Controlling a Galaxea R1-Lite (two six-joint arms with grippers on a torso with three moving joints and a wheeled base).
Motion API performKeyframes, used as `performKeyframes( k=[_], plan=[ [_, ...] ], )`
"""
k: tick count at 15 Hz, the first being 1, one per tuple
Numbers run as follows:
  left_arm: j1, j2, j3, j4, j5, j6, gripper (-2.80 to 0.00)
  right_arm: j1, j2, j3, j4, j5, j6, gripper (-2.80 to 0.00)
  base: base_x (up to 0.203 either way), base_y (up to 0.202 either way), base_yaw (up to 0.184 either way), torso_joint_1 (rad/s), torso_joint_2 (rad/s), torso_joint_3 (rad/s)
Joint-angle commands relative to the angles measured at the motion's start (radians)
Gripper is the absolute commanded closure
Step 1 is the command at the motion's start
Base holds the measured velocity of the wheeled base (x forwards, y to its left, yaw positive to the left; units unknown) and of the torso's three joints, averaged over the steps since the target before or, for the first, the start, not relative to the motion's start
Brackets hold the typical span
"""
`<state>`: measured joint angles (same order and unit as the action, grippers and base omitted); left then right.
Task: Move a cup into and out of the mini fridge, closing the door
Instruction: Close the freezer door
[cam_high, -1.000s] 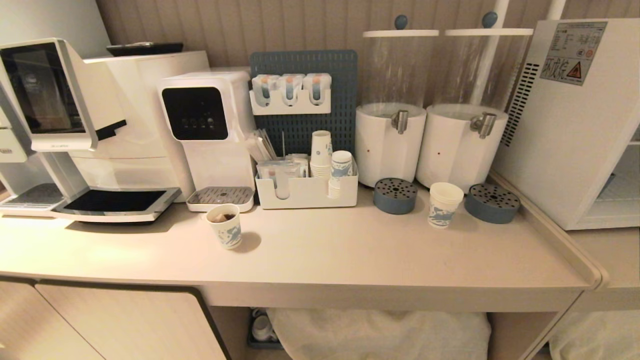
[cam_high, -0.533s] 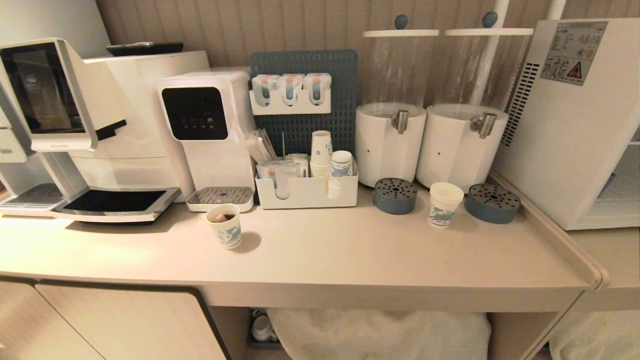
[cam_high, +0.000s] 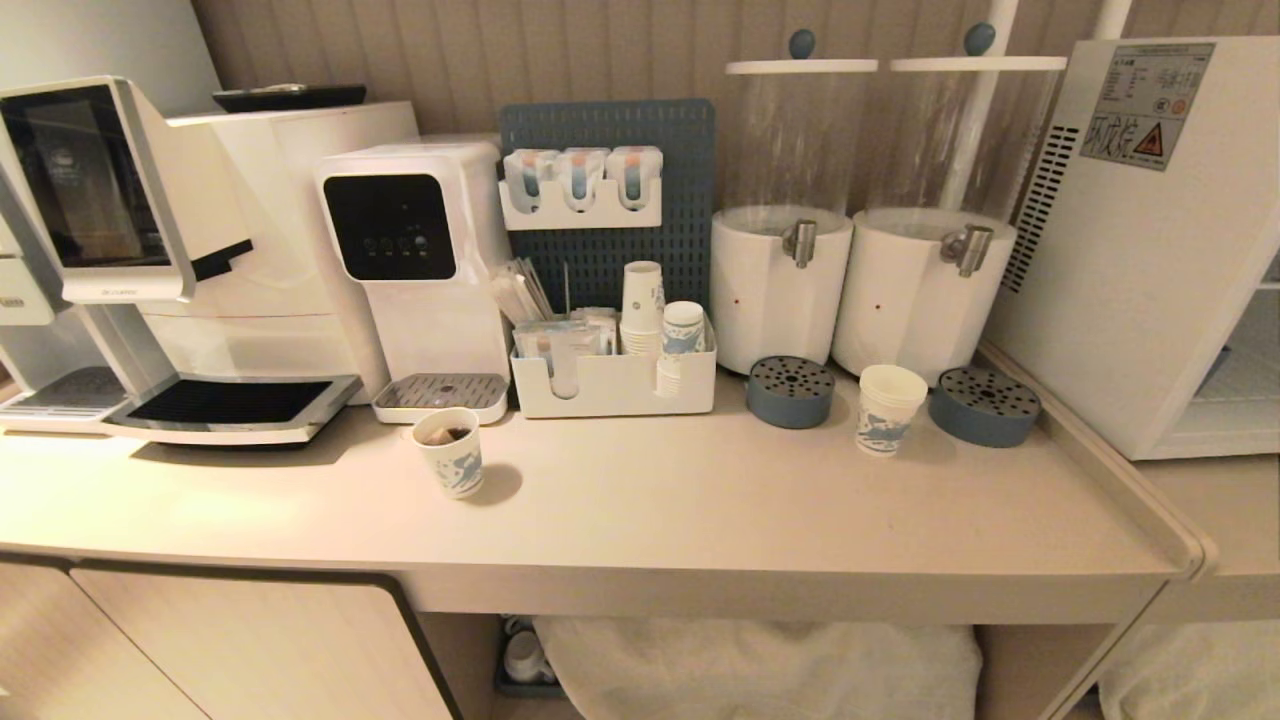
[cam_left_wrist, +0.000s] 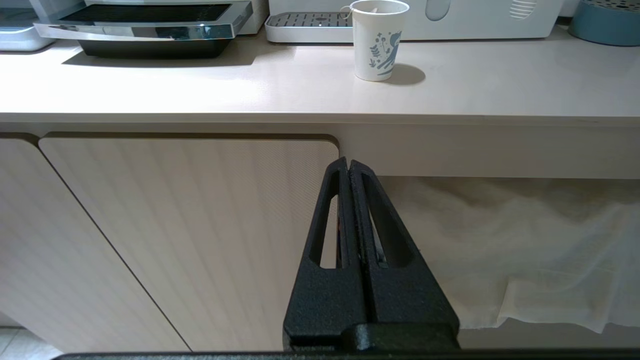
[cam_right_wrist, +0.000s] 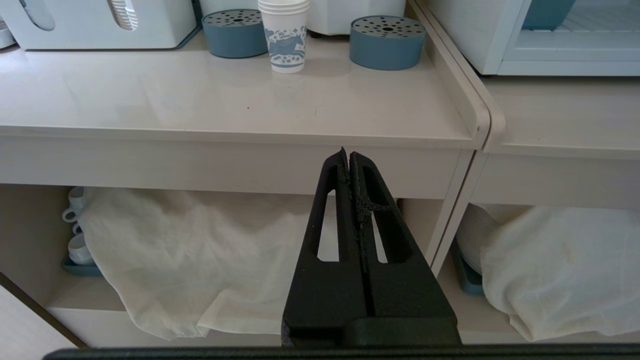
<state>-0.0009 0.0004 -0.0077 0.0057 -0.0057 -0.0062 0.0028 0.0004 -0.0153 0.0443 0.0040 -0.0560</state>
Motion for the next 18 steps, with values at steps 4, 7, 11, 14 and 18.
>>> performKeyframes(
  k=[4,7,11,14,18],
  plan=[
    [-0.001,-0.002,0.0,0.002,0.0,0.0,0.0,0.0,0.0,0.0,0.0,0.001,-0.001,0.0,-0.026,0.0,0.0,0.001,0.0,-0.002],
    [-0.001,-0.002,0.0,0.002,0.0,0.0,0.0,0.0,0.0,-0.001,0.0,0.001,-0.001,0.0,-0.187,0.0,0.0,0.0,0.0,0.002],
    [-0.001,-0.002,0.0,0.002,0.0,0.0,0.0,0.0,0.0,0.0,0.0,0.001,-0.001,0.0,-0.187,0.0,-0.005,0.003,0.0,0.001],
    [-0.001,-0.002,0.0,0.002,0.0,0.0,0.0,0.0,0.0,-0.002,0.0,0.001,-0.001,0.0,-0.165,0.0,0.002,0.002,0.0,0.006],
    [0.001,-0.002,0.0,0.002,0.0,0.0,0.0,0.0,0.0,-0.001,0.002,0.001,-0.001,0.0,0.0,0.0,0.0,0.0,0.0,0.0]
  ],
)
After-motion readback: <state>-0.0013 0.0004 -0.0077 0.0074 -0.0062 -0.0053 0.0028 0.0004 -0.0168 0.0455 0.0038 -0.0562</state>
